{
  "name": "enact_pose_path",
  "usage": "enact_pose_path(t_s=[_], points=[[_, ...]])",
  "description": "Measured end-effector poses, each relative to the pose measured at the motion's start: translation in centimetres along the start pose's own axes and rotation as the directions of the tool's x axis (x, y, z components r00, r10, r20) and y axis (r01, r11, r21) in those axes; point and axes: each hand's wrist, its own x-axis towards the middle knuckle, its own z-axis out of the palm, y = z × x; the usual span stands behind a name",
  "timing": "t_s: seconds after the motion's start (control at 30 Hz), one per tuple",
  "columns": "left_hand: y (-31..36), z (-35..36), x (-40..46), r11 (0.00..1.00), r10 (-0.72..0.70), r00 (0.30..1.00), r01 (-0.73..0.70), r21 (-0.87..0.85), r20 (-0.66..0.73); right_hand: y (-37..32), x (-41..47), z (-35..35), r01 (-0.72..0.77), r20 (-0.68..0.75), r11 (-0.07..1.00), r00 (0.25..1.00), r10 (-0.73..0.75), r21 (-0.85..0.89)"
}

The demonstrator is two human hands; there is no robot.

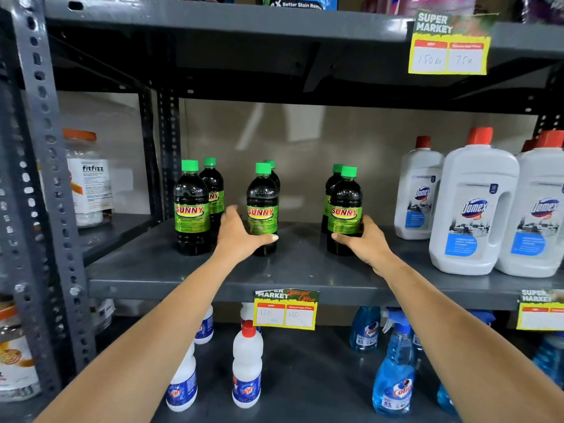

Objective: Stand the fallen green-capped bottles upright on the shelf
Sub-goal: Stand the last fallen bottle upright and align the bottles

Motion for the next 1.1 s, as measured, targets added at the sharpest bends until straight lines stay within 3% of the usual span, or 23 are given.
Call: enact_pose_path(t_s=[0.1, 0.33, 0.8, 0.87, 0.97, 1.03, 1.1], points=[[-0.2, 0.8, 0.6, 0.997, -0.038, 0.984, 0.050, -0.064, 0.174, -0.3, -0.3, -0.3, -0.006, 0.035, 1.000, 0.999, 0.006, -0.001], [-0.4, 0.8, -1.0, 0.992, 0.115, 0.959, -0.098, -0.079, 0.259, 0.0, -2.0, -2.5, 0.015, 0.155, 1.000, 0.988, -0.011, -0.024], [0.5, 0.4, -2.9, 0.989, 0.142, 0.958, -0.127, -0.076, 0.250, 0.1, -3.6, -3.0, 0.016, 0.163, 1.000, 0.987, -0.015, 0.000], [0.4, 0.2, -3.2, 0.990, 0.141, 0.953, -0.137, -0.036, 0.267, -0.1, -3.8, -3.1, 0.028, 0.102, 1.000, 0.994, -0.028, 0.002], [-0.8, -1.6, -3.8, 0.970, 0.161, 0.949, -0.203, 0.136, 0.272, -1.0, -5.2, -3.3, 0.152, -0.171, 0.981, 0.977, -0.131, 0.120], [-2.4, -3.9, -4.6, 0.901, 0.173, 0.952, -0.256, 0.351, 0.252, -2.3, -6.6, -2.8, 0.355, -0.356, 0.916, 0.893, -0.274, 0.185], [-4.2, -6.4, -5.5, 0.839, 0.143, 0.963, -0.240, 0.488, 0.227, -4.0, -7.8, -1.8, 0.539, -0.423, 0.837, 0.782, -0.457, 0.092]])
